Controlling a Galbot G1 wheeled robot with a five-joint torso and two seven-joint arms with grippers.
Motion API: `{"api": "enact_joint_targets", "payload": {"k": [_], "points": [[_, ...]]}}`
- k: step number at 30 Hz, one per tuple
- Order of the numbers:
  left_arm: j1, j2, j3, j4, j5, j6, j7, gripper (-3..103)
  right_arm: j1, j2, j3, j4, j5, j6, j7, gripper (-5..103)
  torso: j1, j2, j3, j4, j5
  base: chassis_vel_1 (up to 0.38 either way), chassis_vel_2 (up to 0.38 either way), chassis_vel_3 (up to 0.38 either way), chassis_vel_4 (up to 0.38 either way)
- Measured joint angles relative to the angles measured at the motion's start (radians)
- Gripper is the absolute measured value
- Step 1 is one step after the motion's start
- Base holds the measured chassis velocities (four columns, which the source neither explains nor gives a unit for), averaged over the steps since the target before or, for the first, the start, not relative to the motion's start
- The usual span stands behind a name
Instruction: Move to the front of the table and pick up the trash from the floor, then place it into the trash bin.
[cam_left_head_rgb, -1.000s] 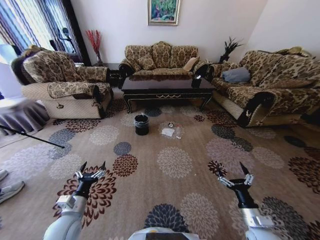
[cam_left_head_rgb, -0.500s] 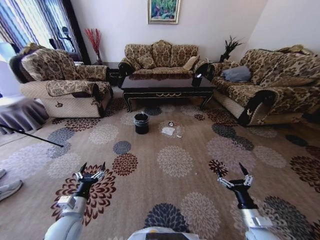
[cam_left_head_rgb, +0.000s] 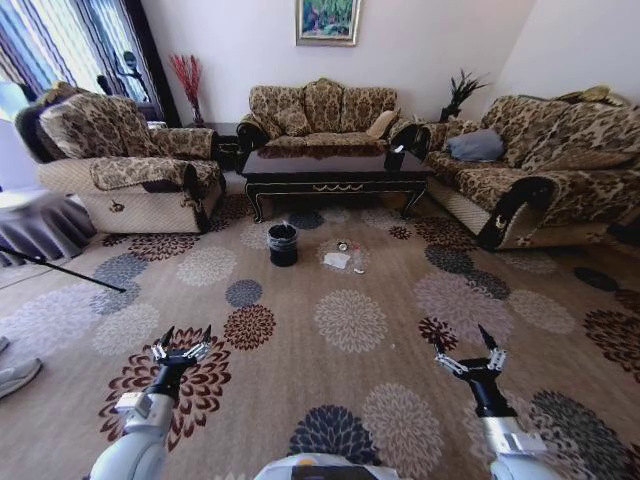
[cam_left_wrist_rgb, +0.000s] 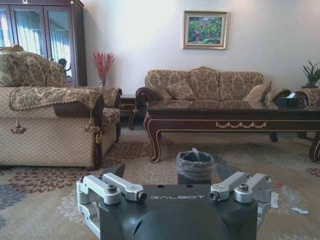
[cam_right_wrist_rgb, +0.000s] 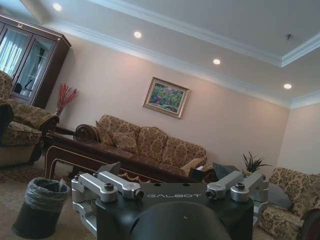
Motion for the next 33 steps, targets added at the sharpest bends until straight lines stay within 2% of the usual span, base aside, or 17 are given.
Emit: {"api": "enact_joint_targets", "payload": {"k": [33], "points": [[-0.012,-0.002,0.002,0.027,0.007,-0.007,0.001,100,-0.007,0.009,-0.002,-0.021,-0.003,0.019,-0.037,100,-0.054,-0.14,-0.087,-0.0001,0.0,0.0,0.0,0.0,0.0]]}}
